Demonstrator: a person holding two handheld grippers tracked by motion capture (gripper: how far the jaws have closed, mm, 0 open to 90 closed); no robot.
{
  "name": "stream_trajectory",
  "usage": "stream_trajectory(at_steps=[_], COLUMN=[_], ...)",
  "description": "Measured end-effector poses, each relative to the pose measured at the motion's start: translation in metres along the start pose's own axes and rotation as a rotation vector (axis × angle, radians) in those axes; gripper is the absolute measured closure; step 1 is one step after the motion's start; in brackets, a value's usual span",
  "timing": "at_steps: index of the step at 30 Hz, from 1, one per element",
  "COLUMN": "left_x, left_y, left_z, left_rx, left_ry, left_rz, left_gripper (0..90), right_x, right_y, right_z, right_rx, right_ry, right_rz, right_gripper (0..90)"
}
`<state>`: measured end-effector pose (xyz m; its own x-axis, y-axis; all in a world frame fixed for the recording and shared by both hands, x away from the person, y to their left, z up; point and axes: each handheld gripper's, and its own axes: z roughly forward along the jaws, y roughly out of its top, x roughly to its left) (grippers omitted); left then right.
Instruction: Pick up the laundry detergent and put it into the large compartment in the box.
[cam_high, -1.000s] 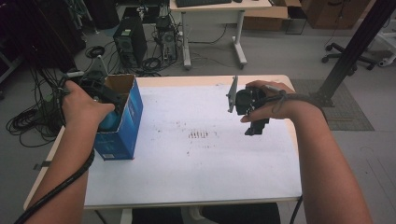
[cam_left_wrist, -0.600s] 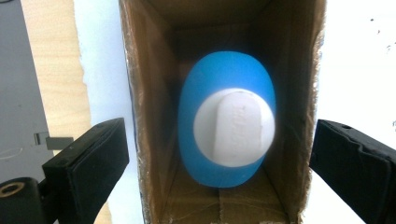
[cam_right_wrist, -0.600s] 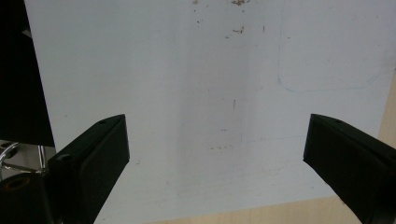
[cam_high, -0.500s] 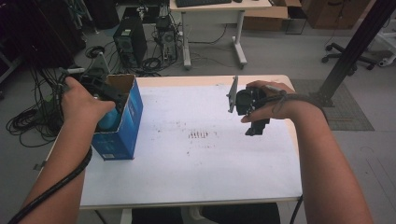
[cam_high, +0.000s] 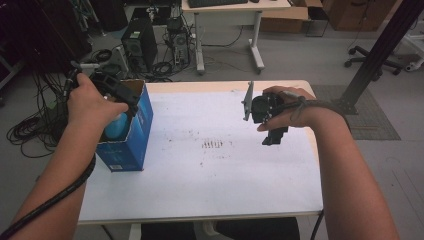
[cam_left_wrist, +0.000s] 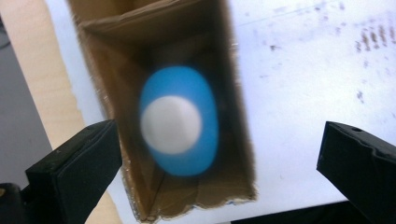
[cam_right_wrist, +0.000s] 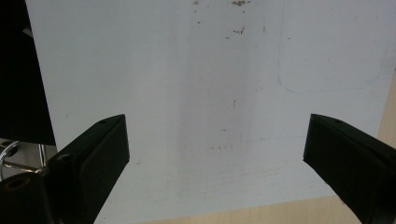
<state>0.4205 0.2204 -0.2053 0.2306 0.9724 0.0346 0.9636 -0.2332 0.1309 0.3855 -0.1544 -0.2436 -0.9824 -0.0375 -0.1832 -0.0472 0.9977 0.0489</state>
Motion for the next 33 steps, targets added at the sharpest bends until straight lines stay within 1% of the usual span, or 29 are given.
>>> stream_trajectory(at_steps=[4,9,11,12,18,19,20,21,23,25,26,27,28,29,31,32,33], left_x=[-0.009,-0.022,-0.029,-0.031,-0.048,-0.052,-0.057,-0.06,-0.069,-0.075,-0.079,-0.082,-0.084,-0.088,-0.091,-0.093,-0.093], left_y=[0.005,0.009,0.011,0.012,0.016,0.017,0.017,0.017,0.017,0.018,0.018,0.018,0.017,0.016,0.015,0.015,0.014], left_z=[-0.004,-0.008,-0.011,-0.012,-0.016,-0.017,-0.018,-0.019,-0.021,-0.02,-0.019,-0.018,-0.017,-0.015,-0.013,-0.012,-0.012], left_rx=[0.021,0.029,0.028,0.03,0.028,0.026,0.017,0.012,0.01,0.03,0.039,0.044,0.049,0.058,0.064,0.06,0.057], left_ry=[-0.018,-0.033,-0.066,-0.076,-0.119,-0.115,-0.104,-0.099,-0.108,-0.126,-0.122,-0.118,-0.119,-0.135,-0.145,-0.159,-0.169], left_rz=[0.052,0.139,0.194,0.215,0.351,0.388,0.434,0.462,0.54,0.582,0.606,0.611,0.631,0.668,0.701,0.725,0.738], left_gripper=[0.2,0.2,0.2,0.2,0.2,0.2,0.2,0.2,0.2,0.2,0.2,0.2,0.2,0.2,0.2,0.2,0.2], right_x=[0.0,0.0,-0.001,-0.001,-0.003,-0.003,-0.003,-0.003,-0.003,-0.003,-0.003,-0.003,-0.003,-0.003,-0.003,-0.003,-0.002], right_y=[0.001,0.0,0.0,-0.001,-0.002,-0.002,-0.002,-0.001,-0.001,-0.001,-0.001,-0.001,-0.002,-0.002,-0.003,-0.003,-0.003], right_z=[0.0,0.0,0.0,-0.001,-0.002,-0.003,-0.003,-0.003,-0.003,-0.004,-0.004,-0.004,-0.004,-0.004,-0.004,-0.004,-0.004], right_rx=[0.003,0.004,0.003,0.003,0.005,0.006,0.007,0.007,0.005,0.005,0.006,0.009,0.012,0.011,0.004,0.005,0.008], right_ry=[-0.001,0.002,0.002,0.002,0.003,0.003,0.003,0.003,0.004,0.002,0.003,0.004,0.003,0.003,0.002,0.003,0.004], right_rz=[-0.001,0.0,0.001,0.001,0.006,0.007,0.008,0.008,0.009,0.01,0.011,0.015,0.014,0.016,0.018,0.018,0.018], right_gripper=[6.8,6.9,6.9,6.9,6.8,6.8,6.8,6.8,6.8,6.8,6.8,6.8,6.8,6.8,6.8,6.8,6.8])
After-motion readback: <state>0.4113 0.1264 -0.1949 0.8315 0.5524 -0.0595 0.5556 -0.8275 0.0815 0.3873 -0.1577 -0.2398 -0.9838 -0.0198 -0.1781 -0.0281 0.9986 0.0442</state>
